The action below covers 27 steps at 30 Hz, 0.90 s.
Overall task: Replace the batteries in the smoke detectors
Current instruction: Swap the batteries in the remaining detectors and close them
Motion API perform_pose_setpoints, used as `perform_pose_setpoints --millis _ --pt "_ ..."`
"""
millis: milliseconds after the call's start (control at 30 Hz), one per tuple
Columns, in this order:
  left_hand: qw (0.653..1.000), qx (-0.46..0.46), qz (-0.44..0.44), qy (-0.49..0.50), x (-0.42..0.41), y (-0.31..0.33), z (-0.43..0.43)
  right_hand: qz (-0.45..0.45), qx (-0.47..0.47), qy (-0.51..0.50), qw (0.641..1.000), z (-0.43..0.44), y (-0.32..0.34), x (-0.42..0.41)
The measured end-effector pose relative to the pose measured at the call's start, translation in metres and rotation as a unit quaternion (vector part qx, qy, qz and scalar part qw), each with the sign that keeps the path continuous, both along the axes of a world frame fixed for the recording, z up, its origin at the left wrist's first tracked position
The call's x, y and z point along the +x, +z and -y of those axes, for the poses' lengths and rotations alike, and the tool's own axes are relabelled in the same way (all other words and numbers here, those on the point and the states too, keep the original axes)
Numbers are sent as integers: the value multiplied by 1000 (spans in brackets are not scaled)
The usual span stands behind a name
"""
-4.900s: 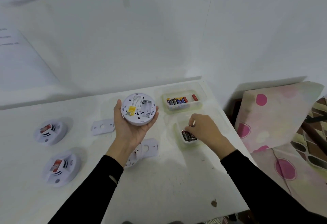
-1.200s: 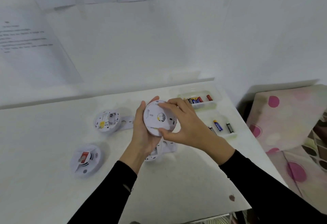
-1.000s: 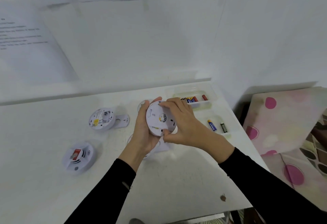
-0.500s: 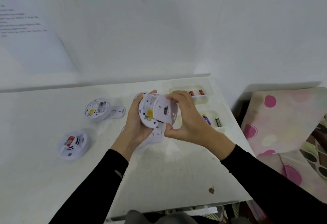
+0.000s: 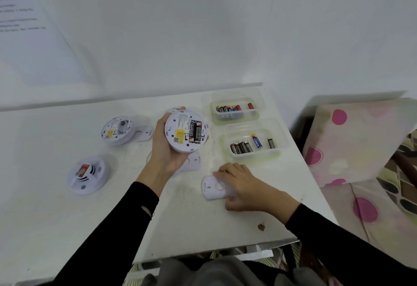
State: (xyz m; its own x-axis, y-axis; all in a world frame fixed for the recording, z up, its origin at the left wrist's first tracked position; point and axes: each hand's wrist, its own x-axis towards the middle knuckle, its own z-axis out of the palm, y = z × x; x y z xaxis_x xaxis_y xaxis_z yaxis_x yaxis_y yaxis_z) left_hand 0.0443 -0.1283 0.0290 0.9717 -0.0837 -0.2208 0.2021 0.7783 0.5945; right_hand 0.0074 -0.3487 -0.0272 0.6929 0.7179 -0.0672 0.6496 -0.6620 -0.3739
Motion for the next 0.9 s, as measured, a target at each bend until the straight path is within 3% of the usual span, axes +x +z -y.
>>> perform_pose_setpoints --millis 100,233,600,767,900 --pt "1000 -7 -11 -6 -3 -4 10 0 139 -21 990 -3 22 1" --pt "1000 1 -9 9 -5 0 21 61 323 -112 938 -20 73 20" --pt "1000 -2 30 -9 -2 18 37 155 280 -181 930 -42 88 54" --pt "999 27 30 13 -1 20 45 134 285 -202 927 -44 92 57" --pt "999 24 5 26 -2 14 51 48 308 -201 929 -37 96 57"
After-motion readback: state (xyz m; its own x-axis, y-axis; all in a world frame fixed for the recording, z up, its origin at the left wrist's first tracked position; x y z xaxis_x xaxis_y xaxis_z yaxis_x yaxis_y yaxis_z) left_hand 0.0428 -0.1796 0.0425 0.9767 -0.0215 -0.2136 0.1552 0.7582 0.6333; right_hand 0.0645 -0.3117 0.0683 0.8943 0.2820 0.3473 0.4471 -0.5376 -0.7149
